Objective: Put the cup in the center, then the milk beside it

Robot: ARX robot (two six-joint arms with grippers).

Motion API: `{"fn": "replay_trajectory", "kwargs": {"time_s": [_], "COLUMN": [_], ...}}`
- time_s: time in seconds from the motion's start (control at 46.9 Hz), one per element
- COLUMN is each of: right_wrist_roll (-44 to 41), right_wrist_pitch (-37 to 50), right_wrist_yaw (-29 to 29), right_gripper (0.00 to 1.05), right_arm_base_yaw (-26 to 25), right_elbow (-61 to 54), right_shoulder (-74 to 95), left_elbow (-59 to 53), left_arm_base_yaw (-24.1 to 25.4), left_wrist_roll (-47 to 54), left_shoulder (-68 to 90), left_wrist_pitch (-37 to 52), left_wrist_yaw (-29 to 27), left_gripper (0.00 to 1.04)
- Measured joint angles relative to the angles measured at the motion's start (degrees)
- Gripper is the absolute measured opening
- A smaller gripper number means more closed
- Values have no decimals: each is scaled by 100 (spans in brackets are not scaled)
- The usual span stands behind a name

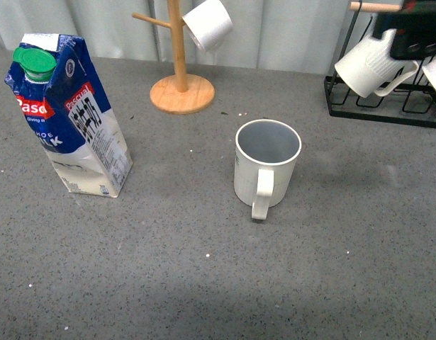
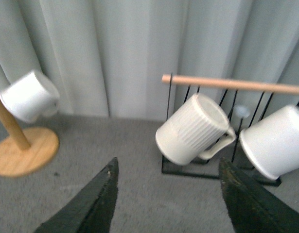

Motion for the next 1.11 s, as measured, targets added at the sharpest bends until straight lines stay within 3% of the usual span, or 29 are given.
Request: {"fn": "replay_trajectory", "kwargs": {"time_s": [0.064, 0.277, 0.64, 0.768, 1.11], "right_wrist_roll": [-85, -168, -173, -173, -173], "right_wrist_pitch": [560, 953, 317, -199, -1690], "right_wrist_yaw": [-149, -549, -925, -1386, -1425], "right_gripper": [45, 0, 1, 1, 1], "right_arm_base_yaw": [-166, -570, -962, -1322, -1460], "right_elbow": [-498, -1746, -2704, -2962, -3296], "right_shoulder": [-498, -1296, -2874, -3648, -5515], "left_elbow": [0, 0, 0, 0, 0], "left_arm_base_yaw": [0, 0, 0, 0, 0], "left_wrist_roll": [0, 0, 0, 0, 0], "left_shoulder": [0, 0, 0, 0, 0], "left_wrist_pitch": [0, 0, 0, 0, 0], "left_wrist_yaw": [4, 4, 4, 4, 4], "left_gripper": [98, 98, 98, 98, 98]}}
